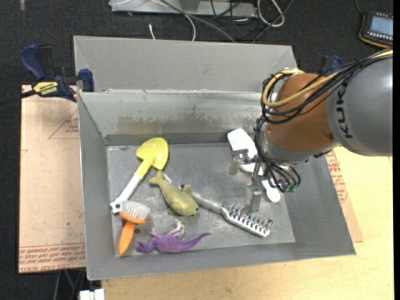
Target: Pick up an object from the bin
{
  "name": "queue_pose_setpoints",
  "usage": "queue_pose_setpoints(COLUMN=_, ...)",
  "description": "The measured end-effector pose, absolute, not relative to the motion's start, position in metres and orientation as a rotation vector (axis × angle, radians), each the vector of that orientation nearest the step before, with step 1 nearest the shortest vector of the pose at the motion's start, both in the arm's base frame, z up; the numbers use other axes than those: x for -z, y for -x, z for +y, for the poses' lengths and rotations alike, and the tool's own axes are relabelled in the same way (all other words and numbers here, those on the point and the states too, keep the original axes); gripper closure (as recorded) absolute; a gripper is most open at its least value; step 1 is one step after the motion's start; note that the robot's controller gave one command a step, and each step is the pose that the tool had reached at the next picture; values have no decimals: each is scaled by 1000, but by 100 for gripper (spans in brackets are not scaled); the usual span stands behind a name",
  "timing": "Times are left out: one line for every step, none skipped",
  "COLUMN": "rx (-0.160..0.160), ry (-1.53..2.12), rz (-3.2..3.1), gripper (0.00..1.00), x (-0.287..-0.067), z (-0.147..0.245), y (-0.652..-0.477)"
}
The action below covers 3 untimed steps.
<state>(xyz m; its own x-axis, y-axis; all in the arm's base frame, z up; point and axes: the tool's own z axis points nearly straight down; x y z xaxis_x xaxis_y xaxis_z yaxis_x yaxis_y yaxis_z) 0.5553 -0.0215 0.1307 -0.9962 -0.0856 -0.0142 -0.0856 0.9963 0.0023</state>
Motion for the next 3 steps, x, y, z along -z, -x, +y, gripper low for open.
queue_pose_setpoints(rx=-9, ry=124, rz=3134, gripper=0, x=-125, z=-20, y=-554)
queue_pose_setpoints(rx=-12, ry=13, rz=3131, gripper=0, x=-123, z=-5, y=-578)
queue_pose_setpoints(rx=-7, ry=176, rz=3126, gripper=0, x=-247, z=-9, y=-564)
